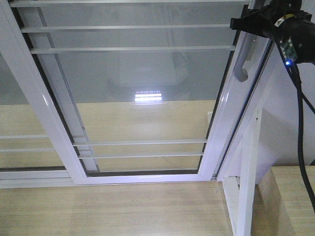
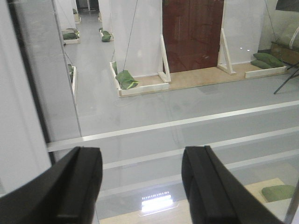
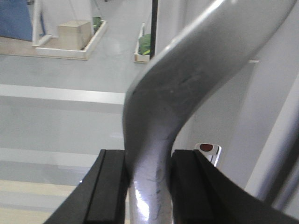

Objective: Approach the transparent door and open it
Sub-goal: 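Pull the handle with the right gripper, sliding the glass panel open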

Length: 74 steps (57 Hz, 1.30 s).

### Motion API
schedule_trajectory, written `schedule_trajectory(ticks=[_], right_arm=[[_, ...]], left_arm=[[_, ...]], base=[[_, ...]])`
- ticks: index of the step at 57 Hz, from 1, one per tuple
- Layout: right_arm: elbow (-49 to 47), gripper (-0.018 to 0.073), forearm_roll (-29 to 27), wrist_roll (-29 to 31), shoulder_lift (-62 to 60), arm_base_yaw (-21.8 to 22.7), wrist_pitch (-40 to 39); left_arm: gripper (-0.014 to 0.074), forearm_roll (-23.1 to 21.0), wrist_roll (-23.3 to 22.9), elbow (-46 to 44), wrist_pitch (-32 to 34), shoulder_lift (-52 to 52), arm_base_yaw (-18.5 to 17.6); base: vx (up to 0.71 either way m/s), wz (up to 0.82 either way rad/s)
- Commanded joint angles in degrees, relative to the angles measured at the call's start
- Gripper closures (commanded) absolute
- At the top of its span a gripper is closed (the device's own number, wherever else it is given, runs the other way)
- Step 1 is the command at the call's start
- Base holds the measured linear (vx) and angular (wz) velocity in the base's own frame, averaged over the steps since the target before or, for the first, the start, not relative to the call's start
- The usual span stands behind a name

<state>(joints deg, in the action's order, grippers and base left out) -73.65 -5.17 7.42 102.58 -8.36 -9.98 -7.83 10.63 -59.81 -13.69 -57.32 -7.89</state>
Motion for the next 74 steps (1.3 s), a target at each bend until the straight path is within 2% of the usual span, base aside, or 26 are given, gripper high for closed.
schedule_trajectory(ticks=[1,28,39,52,57,65,74], right_arm=[[-2.1,0.0568,3.3,-0.2,-4.7,-5.7,-5.2],[-2.1,0.0568,3.9,0.0,-5.5,-13.2,-3.8],[-2.1,0.0568,3.9,0.5,-8.5,-14.1,-2.6],[-1.7,0.0568,4.3,1.9,-16.8,-14.1,10.4],[1.4,0.0568,4.3,3.0,-20.7,-14.1,10.0],[10.4,0.0568,4.3,3.0,-28.5,-14.1,3.9],[22.4,0.0568,4.3,3.0,-37.6,-14.1,1.3]], left_arm=[[0.0090,-0.2,-0.4,-2.3,4.4,0.6,-0.1],[0.0090,-0.2,-0.4,-2.3,4.4,0.6,-0.1],[0.0090,-0.4,-0.4,-2.3,3.5,0.6,-0.1],[0.0093,-0.4,-0.4,-2.3,2.5,-0.1,-0.1],[0.0093,-0.4,-0.4,-1.7,2.8,-1.4,-0.1],[0.0093,-0.4,-0.4,0.7,4.3,-4.1,-0.1],[0.0093,-0.5,-0.6,5.4,13.0,-7.3,-0.1]], base=[[0.00,0.00],[0.00,0.00],[0.00,0.00],[0.00,0.00],[0.00,0.00],[0.00,0.00],[0.00,0.00]])
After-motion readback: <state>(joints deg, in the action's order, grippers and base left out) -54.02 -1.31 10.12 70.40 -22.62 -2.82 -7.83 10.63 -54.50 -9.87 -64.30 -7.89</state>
